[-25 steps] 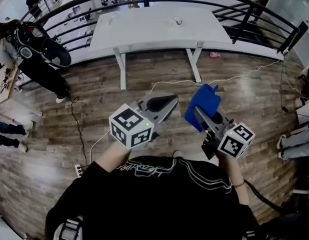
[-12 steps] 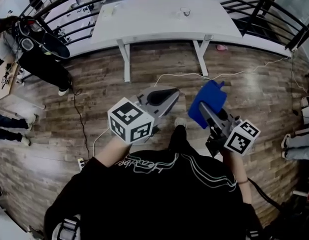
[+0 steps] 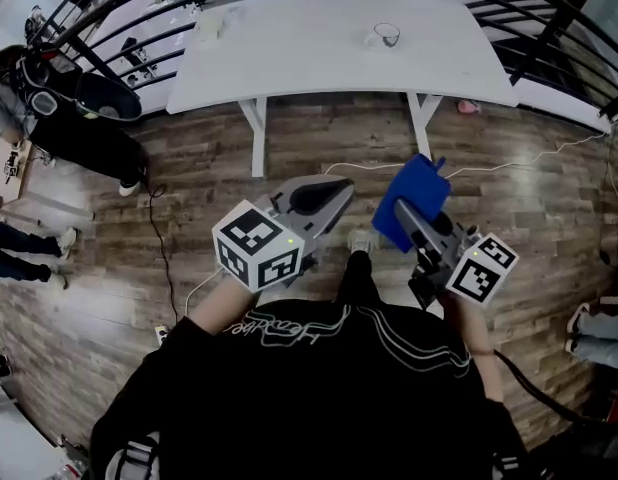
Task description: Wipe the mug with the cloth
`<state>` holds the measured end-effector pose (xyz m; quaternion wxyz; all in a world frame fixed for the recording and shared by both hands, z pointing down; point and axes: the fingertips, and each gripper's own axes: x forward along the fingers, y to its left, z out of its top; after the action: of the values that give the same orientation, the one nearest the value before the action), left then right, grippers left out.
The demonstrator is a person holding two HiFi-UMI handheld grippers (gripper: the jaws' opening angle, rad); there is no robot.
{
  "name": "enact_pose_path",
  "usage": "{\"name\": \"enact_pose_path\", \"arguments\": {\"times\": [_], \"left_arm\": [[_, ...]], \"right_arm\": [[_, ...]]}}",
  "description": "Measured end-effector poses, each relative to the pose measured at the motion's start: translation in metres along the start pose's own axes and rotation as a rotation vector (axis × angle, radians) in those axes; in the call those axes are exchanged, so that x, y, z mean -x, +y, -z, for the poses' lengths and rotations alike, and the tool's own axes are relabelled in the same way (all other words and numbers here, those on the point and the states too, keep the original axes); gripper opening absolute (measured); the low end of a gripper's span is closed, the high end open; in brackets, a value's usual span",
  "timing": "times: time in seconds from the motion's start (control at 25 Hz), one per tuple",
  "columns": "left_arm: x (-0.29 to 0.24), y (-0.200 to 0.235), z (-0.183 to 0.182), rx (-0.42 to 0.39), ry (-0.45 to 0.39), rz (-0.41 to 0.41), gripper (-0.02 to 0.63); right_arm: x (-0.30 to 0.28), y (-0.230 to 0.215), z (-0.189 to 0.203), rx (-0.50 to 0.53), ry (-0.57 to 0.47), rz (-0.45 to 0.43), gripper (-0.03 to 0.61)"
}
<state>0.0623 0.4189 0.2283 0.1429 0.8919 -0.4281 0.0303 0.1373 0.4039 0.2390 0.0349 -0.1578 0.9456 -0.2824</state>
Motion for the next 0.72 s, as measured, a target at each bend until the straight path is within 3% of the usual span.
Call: {"name": "enact_pose_path", "arguments": {"times": [0.4, 0.72], "left_arm": [[-0.173, 0.181, -0.047, 0.082, 0.063, -0.103, 0.008], [-0.230, 0.259, -0.059, 0.058, 0.103, -0.098, 0.007]], "right_arm": [[-0.100, -0.230, -0.121, -0.094, -0.015, 0.054, 0.054], [-0.155, -0.308, -0.151, -0.164, -0.051, 0.080, 0.054]]}}
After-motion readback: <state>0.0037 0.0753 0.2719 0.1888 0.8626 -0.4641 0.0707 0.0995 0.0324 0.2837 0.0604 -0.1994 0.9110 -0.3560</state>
